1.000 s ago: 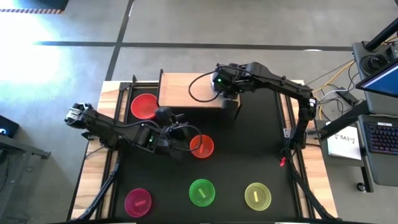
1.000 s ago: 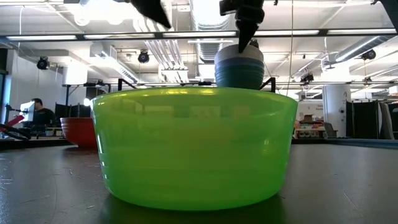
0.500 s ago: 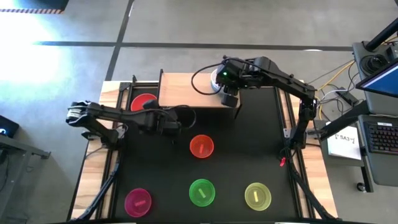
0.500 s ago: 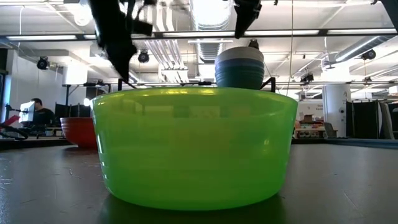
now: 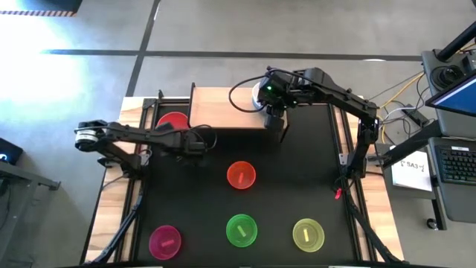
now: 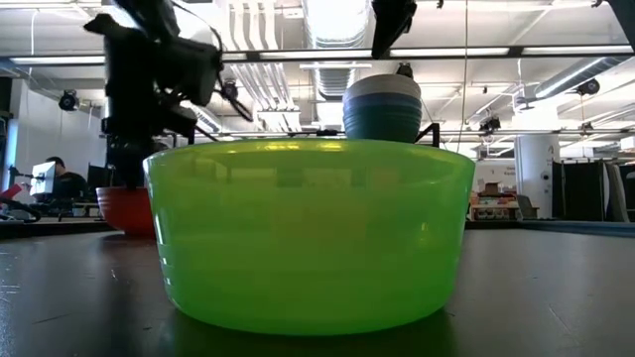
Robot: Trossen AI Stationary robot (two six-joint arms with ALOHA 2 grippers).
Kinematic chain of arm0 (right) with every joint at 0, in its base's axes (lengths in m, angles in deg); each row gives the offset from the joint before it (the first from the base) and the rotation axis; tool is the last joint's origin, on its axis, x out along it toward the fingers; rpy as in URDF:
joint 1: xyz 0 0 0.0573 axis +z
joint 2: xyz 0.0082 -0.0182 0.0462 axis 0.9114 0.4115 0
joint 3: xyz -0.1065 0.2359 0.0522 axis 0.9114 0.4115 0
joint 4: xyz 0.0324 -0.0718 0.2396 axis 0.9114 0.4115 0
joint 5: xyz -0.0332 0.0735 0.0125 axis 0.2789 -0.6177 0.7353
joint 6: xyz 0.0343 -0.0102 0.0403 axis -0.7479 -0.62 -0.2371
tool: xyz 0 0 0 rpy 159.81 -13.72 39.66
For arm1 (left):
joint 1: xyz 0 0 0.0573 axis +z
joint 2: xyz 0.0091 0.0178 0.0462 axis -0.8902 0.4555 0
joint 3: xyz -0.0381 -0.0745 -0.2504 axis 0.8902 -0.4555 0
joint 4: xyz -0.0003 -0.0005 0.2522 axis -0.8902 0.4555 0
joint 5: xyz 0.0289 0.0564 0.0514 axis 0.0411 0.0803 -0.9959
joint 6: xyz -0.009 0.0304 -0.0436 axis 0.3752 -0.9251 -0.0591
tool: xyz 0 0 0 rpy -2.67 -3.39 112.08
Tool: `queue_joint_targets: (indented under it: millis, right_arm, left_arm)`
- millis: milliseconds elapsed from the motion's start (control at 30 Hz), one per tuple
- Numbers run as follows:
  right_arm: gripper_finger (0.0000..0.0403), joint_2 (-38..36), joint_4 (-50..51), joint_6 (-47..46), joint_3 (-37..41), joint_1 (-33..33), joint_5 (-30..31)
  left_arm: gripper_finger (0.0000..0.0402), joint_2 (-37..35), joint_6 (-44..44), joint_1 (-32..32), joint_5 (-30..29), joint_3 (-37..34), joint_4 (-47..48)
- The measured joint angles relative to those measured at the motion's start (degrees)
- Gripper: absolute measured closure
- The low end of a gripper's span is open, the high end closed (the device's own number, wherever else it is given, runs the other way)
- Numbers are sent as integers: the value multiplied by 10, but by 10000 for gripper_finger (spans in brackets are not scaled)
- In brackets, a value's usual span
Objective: Place and stack bowls onto a shelf
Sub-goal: Stack the orange bowl on top of the white bowl on the shelf
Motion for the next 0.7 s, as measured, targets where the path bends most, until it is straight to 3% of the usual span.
queue_joint_targets:
  millis: [300,700]
  right_arm:
    - [312,0,0,-6,0,0,0]
    - [312,0,0,-9,0,0,0]
  left_arm:
    - [226,-32,-10,18,1,-81,-80]
    - [226,-3,-14,65,-1,-78,-130]
